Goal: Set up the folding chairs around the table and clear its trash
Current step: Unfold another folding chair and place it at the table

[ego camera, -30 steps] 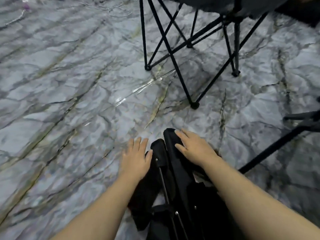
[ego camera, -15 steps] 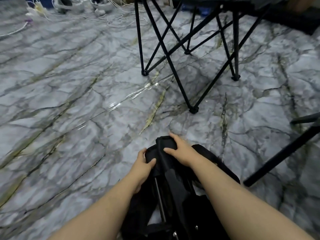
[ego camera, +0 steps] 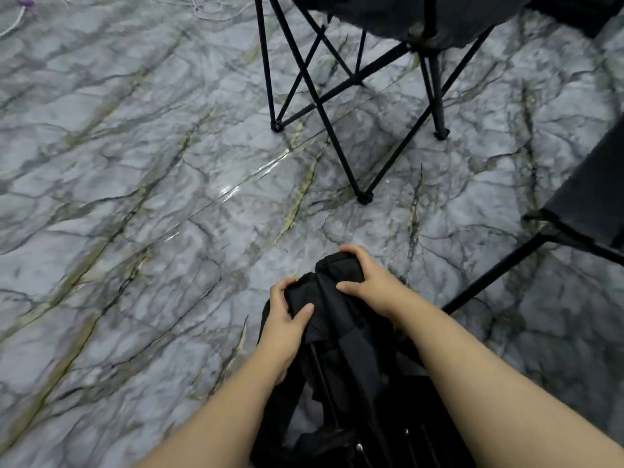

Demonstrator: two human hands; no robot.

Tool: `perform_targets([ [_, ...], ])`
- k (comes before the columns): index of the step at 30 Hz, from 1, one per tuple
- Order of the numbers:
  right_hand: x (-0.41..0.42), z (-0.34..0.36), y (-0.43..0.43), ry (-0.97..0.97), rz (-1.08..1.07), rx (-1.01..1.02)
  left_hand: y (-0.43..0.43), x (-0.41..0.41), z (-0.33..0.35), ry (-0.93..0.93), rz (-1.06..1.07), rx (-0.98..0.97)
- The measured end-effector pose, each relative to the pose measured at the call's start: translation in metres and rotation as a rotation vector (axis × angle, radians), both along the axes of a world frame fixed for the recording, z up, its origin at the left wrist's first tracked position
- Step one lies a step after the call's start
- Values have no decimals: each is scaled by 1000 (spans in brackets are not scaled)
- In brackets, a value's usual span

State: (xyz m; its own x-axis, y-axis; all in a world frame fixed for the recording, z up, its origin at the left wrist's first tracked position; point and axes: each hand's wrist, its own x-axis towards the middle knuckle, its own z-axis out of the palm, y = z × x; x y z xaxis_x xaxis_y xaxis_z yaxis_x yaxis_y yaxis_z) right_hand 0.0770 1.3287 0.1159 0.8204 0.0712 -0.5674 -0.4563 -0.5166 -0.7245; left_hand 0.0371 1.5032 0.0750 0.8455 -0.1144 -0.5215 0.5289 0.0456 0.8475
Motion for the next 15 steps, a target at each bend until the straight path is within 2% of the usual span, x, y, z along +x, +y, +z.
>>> perform_targets([
  [9, -66, 212, 32, -18, 13, -17, 35, -72, 211, -67, 72, 7],
  [15, -96, 335, 52, -92, 21, -20, 77, -102, 328, -199, 109, 59],
])
